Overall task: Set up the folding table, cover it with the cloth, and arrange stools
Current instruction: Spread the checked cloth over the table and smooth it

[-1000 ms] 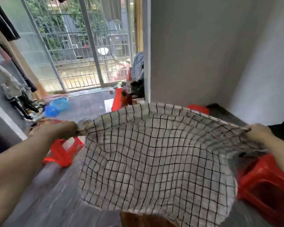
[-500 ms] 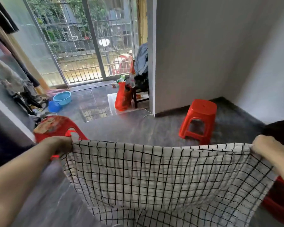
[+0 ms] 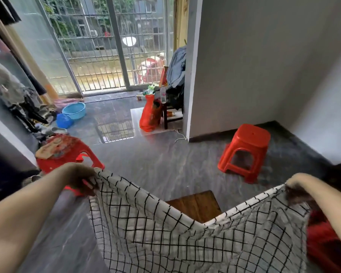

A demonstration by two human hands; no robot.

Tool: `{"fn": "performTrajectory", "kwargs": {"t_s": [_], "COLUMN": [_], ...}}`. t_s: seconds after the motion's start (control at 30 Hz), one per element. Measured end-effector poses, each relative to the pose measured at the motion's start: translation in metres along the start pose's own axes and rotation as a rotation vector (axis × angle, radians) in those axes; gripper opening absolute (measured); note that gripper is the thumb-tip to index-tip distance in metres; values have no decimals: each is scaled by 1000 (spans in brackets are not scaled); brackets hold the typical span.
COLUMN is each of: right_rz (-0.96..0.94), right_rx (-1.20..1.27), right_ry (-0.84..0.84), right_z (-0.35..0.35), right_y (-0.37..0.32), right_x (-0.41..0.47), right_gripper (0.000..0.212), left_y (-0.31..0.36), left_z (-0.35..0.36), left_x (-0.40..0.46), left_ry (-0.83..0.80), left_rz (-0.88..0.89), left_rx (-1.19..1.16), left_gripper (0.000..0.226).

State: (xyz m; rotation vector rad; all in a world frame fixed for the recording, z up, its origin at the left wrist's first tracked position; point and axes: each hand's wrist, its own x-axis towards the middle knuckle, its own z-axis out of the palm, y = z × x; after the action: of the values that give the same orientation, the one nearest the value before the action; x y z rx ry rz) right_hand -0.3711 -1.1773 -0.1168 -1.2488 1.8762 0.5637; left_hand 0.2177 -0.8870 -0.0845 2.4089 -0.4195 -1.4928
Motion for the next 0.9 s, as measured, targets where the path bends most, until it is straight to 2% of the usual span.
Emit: {"fn": "performTrajectory", "kwargs": {"t_s": [0.03,0.1,0.17,0.23,0.3,0.4,0.5,0.63,0.73,0.8,0.9], "right_rz": [-52,-112,-181,-237,-284,-362,-454,-581,-667,-707,-679], "right_rx": [114,280,514,789,942,1014,1080,1203,1279,1270,1133], "right_ry": [37,62,93,159,207,232,254,262,318,343,447], "right_z": [-2,-10,-23,-35,-53,-82,-109,-134,-148,-155,-153], "right_y": [-11,-34,-57,-83,-107,-139,-164,-188,-201,-202,-193], "right_x": [5,16,33,51,67,74,78,81,83,87,104], "right_gripper": [54,57,43,20,21,28,26,26,25,33,38], "left_y": [7,25,45,69,94,132,163,183,184,176,154], "left_z": [3,10,15,14,8,-6,-19,-31,-37,-37,-32], "left_x": [9,23,37,53,69,86,91,84,74,67,62], "left_ry": [61,163,169,196,289,454,539,663,797,814,871], "left_rz": [102,290,292,275,291,340,419,527,617,653,726], "left_rx": [-95,-331,-608,-701,-744,-800,-722,-700,-772,-797,-670], "left_gripper": [9,18,28,34,36,33,29,36,37,38,42]}}
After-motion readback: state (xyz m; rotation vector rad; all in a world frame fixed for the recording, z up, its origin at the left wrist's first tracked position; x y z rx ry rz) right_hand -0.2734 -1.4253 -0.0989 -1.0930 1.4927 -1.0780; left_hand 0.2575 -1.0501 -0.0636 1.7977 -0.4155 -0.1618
